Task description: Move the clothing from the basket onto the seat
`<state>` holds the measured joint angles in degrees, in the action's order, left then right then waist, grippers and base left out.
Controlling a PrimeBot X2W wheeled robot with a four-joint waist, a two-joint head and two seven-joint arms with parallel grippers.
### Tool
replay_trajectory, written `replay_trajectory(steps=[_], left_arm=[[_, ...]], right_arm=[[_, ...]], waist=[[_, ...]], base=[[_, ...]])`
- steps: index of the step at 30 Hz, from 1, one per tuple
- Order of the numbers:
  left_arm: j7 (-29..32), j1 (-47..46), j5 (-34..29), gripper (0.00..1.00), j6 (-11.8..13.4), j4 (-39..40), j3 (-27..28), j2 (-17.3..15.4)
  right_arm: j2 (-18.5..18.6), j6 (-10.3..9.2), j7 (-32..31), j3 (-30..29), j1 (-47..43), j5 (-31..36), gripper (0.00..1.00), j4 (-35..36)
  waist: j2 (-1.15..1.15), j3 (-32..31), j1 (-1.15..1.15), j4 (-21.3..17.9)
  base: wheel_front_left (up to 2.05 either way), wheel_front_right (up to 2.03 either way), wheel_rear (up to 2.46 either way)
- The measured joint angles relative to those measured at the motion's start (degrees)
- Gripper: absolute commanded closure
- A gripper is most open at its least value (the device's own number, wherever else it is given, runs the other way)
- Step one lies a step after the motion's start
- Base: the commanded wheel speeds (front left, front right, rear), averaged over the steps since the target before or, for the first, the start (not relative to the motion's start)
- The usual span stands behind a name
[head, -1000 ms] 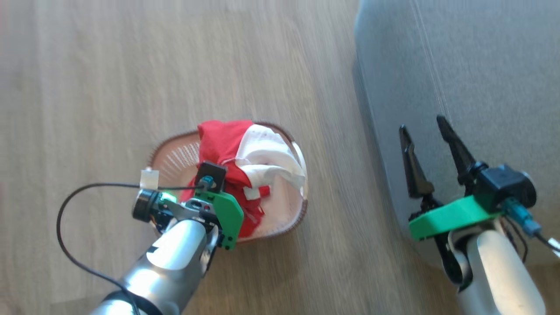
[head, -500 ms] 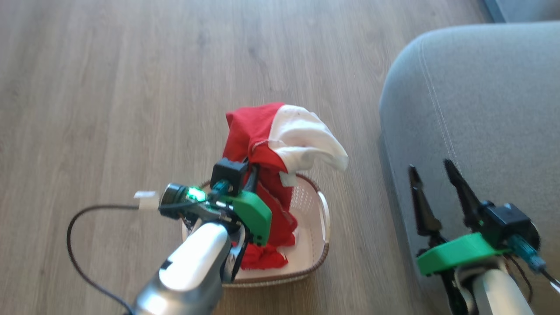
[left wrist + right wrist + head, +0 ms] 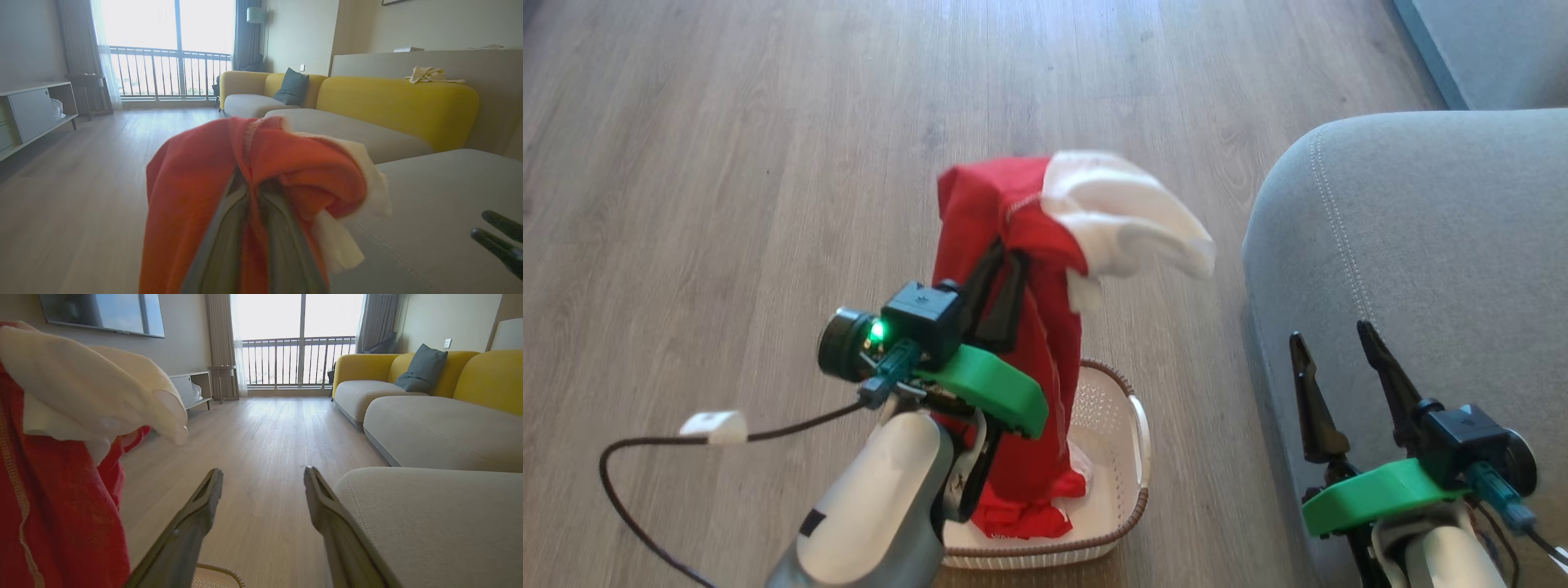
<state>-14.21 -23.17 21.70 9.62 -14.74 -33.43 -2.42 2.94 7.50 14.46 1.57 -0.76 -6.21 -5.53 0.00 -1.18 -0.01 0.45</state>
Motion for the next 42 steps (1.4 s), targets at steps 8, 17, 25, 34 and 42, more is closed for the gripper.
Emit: replay_trajectory(steps=[8, 17, 25, 34, 42], left_arm=[[-0.1, 0.0, 0.1, 1.00, 0.7, 6.3, -0.1, 0.0], [-0.1, 0.0, 0.1, 1.00, 1.2, 6.3, -0.3, 0.0], [-0.1, 0.0, 0.1, 1.00, 1.2, 6.2, -0.4, 0.0], [-0.1, 0.0, 0.6, 1.00, 1.2, 5.9, -0.4, 0.0], [-0.1, 0.0, 0.6, 1.00, 1.2, 5.9, -0.4, 0.0]], right_arm=[[0.0, 0.00, 0.0, 0.1, -2.2, 0.0, 0.00, 2.5], [-0.3, 0.00, 0.0, -1.3, -4.1, -0.2, 0.00, 2.4], [-0.4, 0.00, 0.0, -1.6, -4.9, -2.0, 0.00, 0.0], [-0.4, 0.00, 0.0, -2.0, -4.8, -1.9, 0.00, 0.0], [-0.4, 0.00, 0.0, -2.0, -4.8, -1.9, 0.00, 0.0]], waist=[[0.00, -0.6, 0.00, 0.1], [0.00, -0.8, 0.00, -0.1], [0.00, -0.6, 0.00, -0.3], [0.00, -0.5, 0.00, -0.5], [0.00, -0.6, 0.00, -0.5]], base=[[0.00, 0.00, 0.00], [0.00, 0.00, 0.00], [0.00, 0.00, 0.00], [0.00, 0.00, 0.00], [0.00, 0.00, 0.00]])
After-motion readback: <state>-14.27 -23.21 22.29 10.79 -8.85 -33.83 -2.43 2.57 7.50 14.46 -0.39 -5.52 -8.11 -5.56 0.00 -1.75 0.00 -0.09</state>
